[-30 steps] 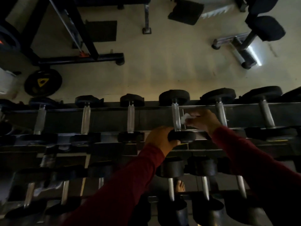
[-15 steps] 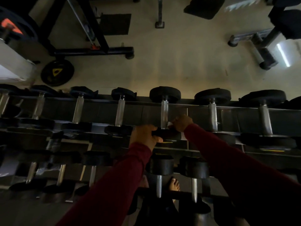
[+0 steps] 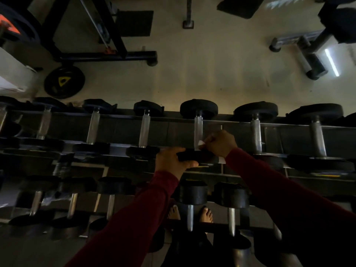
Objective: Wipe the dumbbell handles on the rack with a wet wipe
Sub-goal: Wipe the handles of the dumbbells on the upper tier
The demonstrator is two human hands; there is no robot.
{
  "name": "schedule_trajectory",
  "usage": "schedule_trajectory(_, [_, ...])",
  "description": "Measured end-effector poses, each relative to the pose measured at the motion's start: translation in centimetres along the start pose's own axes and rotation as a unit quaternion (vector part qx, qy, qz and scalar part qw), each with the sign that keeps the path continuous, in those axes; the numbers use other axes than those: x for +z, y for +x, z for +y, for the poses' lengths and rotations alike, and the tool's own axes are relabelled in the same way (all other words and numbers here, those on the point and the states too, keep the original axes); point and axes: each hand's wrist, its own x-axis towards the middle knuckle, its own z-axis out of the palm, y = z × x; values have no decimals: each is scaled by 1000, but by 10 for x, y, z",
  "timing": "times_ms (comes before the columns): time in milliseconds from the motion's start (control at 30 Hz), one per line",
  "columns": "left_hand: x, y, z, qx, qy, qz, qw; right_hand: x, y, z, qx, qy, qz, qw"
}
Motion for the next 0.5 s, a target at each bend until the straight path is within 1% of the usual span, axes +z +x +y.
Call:
schedule_trajectory(33, [0,0,-2,2,-10,3,1000,2,-4,-2,-8,37,19,999])
schedule_trajectory(67, [0,0,-2,0,-21,9,1000,3,-8,-7,-21,44,37,998])
schedule_trajectory(167, [0,2,-3,-11,-26,6,1000,12,-5,-26,-44,-5,73,996])
schedule_trajectory(333, [-3,10,-8,-5,-5,-11,1000,24,4,-50,-55,-45,69,995])
schedule_trajectory(433, [-5,11,-9,8,-3,-20,1000,13,-1,-45,-44,-19,61,997])
schedule_trajectory(500, [-7,11,-10,17,-1,-25,1000,8,-8,-33,-35,-13,72,997])
